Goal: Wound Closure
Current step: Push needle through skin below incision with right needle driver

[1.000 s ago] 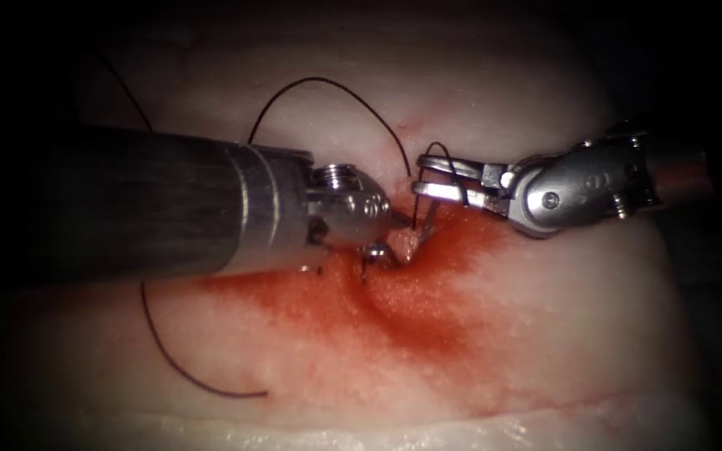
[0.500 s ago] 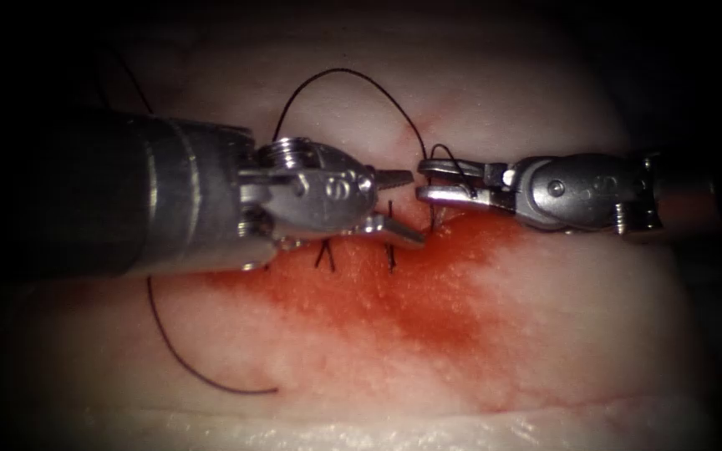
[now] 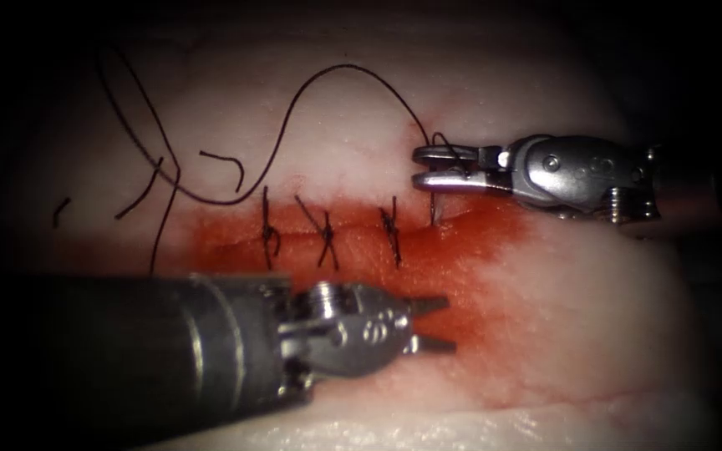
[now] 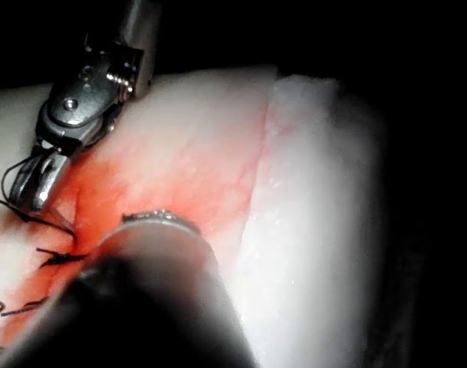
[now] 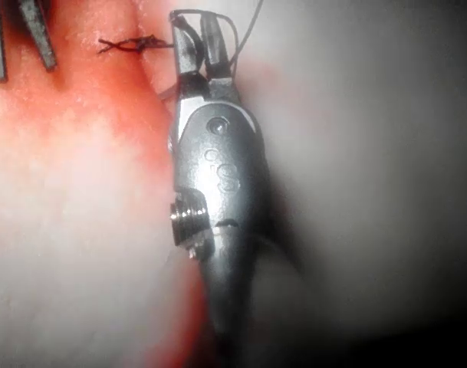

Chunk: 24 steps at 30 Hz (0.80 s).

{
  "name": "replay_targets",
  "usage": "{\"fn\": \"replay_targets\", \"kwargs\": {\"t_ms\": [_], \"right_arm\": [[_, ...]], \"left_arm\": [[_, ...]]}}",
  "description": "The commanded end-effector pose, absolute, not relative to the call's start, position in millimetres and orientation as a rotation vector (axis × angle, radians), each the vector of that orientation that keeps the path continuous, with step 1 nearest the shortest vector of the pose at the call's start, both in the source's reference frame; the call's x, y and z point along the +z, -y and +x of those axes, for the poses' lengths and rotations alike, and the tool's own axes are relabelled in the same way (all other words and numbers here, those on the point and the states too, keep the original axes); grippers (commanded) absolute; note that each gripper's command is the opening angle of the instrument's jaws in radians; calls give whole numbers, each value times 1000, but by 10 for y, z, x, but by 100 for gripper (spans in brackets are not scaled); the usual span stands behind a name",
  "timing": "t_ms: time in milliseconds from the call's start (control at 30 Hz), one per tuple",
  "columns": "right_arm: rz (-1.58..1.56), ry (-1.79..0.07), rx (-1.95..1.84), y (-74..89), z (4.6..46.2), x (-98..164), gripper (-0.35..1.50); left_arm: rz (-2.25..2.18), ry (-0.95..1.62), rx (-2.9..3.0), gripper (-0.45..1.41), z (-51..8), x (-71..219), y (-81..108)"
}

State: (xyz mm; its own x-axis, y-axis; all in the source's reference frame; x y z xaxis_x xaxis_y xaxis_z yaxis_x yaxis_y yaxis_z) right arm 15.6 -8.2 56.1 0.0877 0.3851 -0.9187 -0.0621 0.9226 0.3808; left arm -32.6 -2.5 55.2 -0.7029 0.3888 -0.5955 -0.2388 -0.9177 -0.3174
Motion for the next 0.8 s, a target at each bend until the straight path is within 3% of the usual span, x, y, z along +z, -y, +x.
{"fn": "replay_targets", "kwargs": {"t_ms": [33,800], "right_arm": [[284,-1449,325,82,163,565,-35],[445,-1398,346,69,164,561,-35]], "left_arm": [[-981,308,2600,5,-333,558,26],[-1009,321,2592,5,-339,589,26]]}}
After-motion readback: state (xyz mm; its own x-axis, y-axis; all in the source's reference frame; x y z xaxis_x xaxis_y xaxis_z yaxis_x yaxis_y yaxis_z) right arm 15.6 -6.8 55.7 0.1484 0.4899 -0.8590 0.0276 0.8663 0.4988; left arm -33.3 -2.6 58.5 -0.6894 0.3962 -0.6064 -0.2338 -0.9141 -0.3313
